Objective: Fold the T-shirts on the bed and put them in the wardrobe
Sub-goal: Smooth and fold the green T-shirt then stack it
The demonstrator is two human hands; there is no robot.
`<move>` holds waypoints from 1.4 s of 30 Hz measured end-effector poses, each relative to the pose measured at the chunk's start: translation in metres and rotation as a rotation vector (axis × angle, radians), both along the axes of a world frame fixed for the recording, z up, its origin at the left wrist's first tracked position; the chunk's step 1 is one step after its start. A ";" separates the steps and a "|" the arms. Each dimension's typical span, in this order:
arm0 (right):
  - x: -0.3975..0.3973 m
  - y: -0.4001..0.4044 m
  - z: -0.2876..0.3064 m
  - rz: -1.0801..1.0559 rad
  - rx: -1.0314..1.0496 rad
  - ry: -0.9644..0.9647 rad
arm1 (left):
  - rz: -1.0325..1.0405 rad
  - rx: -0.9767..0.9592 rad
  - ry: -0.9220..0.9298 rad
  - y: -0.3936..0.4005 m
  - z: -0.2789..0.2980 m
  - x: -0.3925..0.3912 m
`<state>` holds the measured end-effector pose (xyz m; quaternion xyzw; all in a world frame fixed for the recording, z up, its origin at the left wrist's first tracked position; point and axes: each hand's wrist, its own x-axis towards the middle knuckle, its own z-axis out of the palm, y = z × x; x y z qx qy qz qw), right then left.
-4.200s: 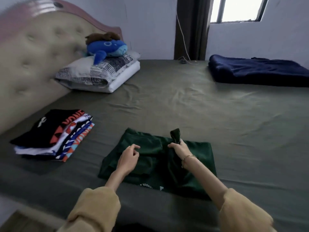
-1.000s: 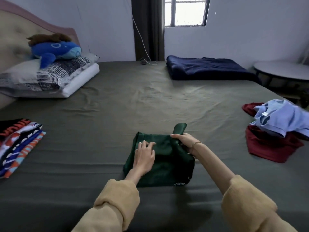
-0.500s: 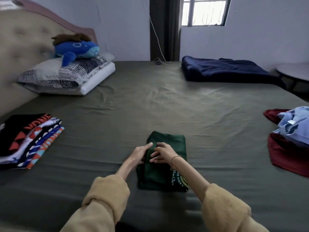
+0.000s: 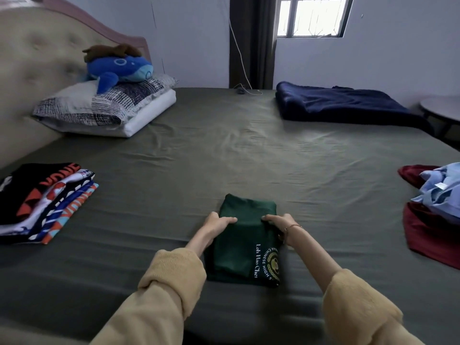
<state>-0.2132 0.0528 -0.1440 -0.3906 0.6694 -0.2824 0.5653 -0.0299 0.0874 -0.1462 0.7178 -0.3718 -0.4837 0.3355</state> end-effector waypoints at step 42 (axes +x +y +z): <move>-0.050 0.033 -0.001 0.101 -0.067 0.009 | -0.249 0.099 0.048 0.029 -0.003 -0.010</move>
